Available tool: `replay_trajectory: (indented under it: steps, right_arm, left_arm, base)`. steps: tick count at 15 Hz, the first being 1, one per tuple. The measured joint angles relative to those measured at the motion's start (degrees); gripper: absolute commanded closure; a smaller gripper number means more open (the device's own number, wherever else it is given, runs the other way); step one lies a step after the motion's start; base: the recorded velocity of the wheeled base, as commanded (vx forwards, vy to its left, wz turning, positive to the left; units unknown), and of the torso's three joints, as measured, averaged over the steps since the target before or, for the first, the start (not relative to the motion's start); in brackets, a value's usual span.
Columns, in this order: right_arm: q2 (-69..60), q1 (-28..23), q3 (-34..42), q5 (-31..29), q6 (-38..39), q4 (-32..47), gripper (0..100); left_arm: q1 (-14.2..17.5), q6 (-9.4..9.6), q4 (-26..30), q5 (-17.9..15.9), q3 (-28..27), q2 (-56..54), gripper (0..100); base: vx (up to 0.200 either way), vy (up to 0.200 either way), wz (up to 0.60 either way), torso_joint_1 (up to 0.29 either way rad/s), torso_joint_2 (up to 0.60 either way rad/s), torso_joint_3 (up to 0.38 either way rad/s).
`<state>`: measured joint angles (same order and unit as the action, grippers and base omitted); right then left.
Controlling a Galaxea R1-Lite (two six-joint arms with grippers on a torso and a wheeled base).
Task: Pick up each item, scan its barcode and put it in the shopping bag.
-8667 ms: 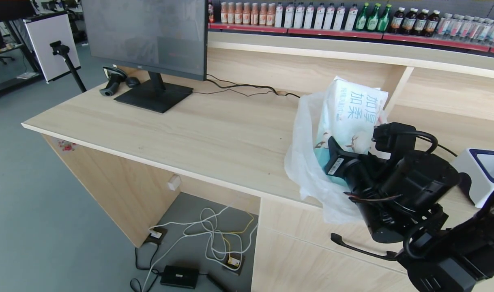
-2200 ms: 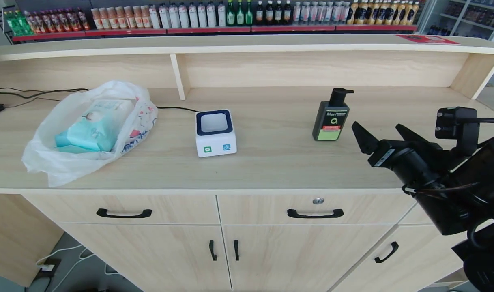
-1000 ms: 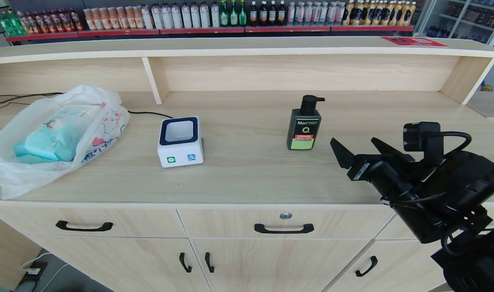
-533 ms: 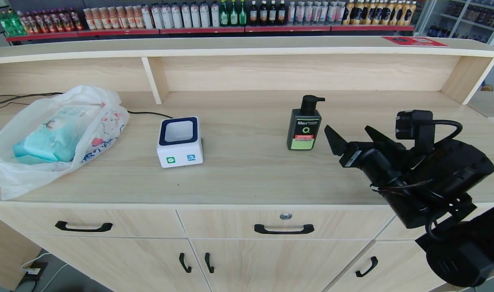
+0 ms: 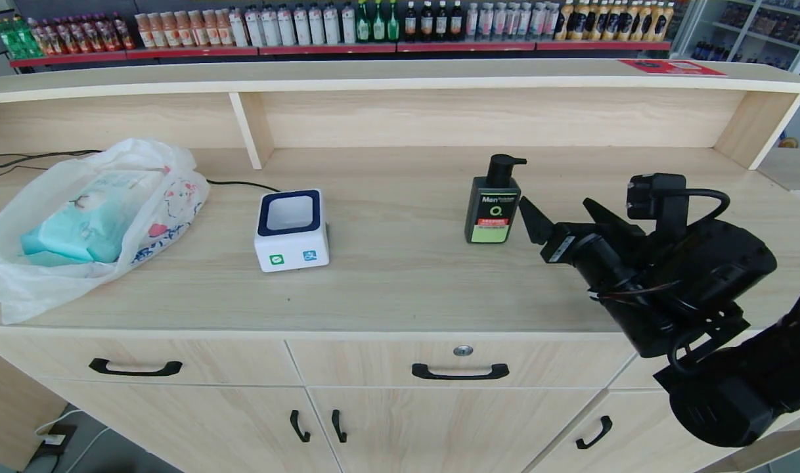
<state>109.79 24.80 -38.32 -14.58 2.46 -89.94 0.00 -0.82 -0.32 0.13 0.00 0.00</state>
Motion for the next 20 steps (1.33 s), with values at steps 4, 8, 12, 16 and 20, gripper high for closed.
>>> replay_trajectory:
  steps: [4,8,12,16,20]
  right_arm:
    - [1.5,0.6,-0.9,0.0,0.0,0.0,0]
    - [3.4,0.6,-3.6,-0.1,-0.1,0.0,0]
    - [4.6,0.0,-4.4,-0.1,0.0,0.0,0]
    - [5.1,-0.2,-4.9,-0.4,0.1,0.0,0]
    - [5.5,-1.0,-5.4,-0.5,0.2,0.0,0]
  left_arm:
    - [0.0,0.04,-0.1,0.0,0.0,0.0,0]
    - [0.0,0.04,-0.1,0.0,0.0,0.0,0]
    - [0.0,-0.02,-0.1,0.0,0.0,0.0,0]
    - [0.0,-0.05,-0.1,0.0,0.0,0.0,0]
    - [0.0,-0.05,-0.1,0.0,0.0,0.0,0]
  base:
    - [0.000,0.000,0.00,0.000,0.00,0.000]
    - [0.000,0.000,0.00,0.000,0.00,0.000]
    - [0.000,0.000,0.00,0.000,0.00,0.000]
    - [0.000,0.000,0.00,0.000,0.00,0.000]
    - [0.000,0.000,0.00,0.000,0.00,0.000]
